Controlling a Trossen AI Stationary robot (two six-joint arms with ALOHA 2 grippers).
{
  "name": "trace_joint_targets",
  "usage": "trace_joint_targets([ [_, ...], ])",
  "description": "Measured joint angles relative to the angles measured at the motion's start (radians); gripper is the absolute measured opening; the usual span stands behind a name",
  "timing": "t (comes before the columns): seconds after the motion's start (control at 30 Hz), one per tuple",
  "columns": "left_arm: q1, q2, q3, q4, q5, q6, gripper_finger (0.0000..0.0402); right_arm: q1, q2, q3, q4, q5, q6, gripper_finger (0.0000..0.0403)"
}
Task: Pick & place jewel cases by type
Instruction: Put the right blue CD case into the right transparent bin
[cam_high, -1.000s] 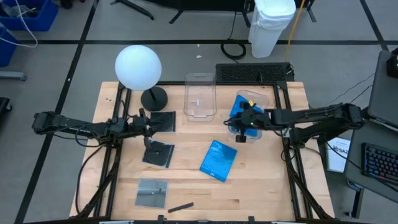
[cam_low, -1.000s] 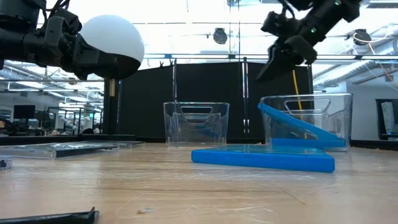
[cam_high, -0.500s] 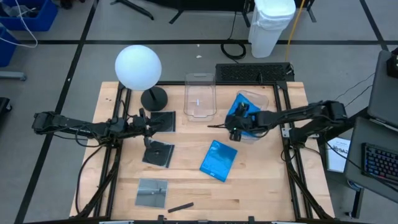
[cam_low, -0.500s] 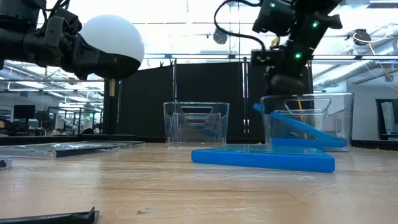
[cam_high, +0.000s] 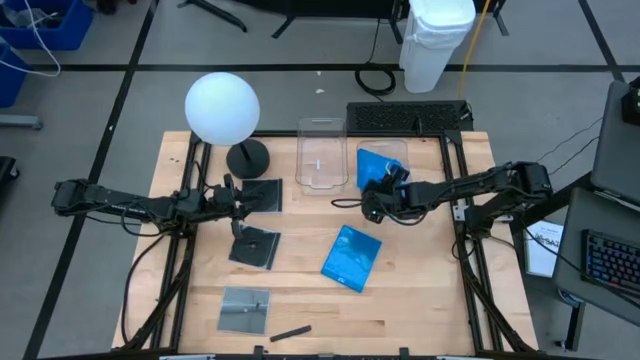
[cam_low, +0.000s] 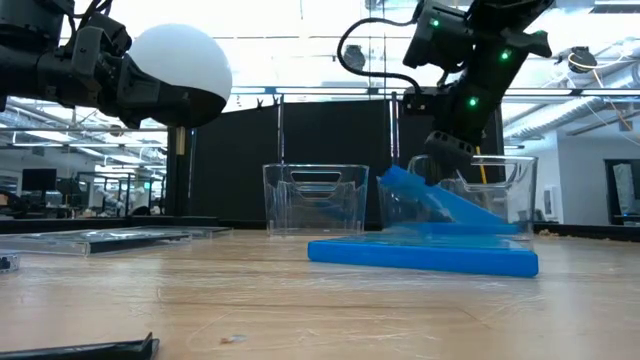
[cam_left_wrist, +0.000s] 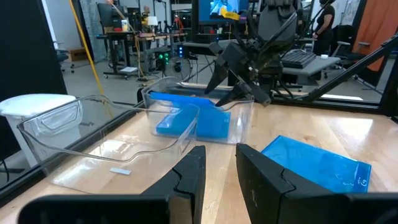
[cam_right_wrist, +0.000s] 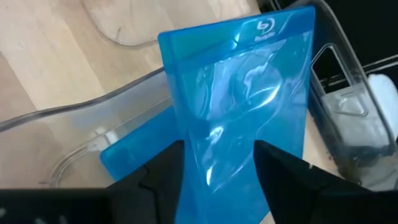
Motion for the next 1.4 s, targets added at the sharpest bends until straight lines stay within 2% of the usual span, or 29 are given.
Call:
trace_joint_targets([
  [0.17, 0.0, 0.0, 0.0, 0.0, 0.0, 0.0, 0.0097, 0.0, 0.001, -0.001, 0.0, -0.007, 0.028, 0.0127],
  [0.4, 0.0, 0.0, 0.0, 0.0, 0.0, 0.0, 0.0097, -0.001, 0.004, -0.003, 0.0, 0.0, -0.016, 0.0012],
  [0.73, 0.0, 0.0, 0.0, 0.0, 0.0, 0.0, 0.0097, 0.019, 0.003, -0.005, 0.031, 0.027, -0.099, 0.0001],
  [0.93, 0.0, 0.0, 0.0, 0.0, 0.0, 0.0, 0.0097, 0.019, -0.078, -0.006, 0.182, 0.02, -0.266, 0.0001],
  [1.03, 0.0, 0.0, 0.0, 0.0, 0.0, 0.0, 0.0097, -0.009, -0.153, -0.004, 0.282, -0.083, -0.371, 0.0],
  [1.2, 0.0, 0.0, 0.0, 0.0, 0.0, 0.0, 0.0097, -0.138, -0.236, -0.003, 0.331, -0.402, -0.424, 0.0],
  [1.3, 0.0, 0.0, 0.0, 0.0, 0.0, 0.0, 0.0097, -0.225, -0.237, -0.003, 0.33, -0.566, -0.41, 0.0],
  [1.4, 0.0, 0.0, 0.0, 0.0, 0.0, 0.0, 0.0097, -0.283, -0.199, -0.003, 0.341, -0.653, -0.389, 0.0],
])
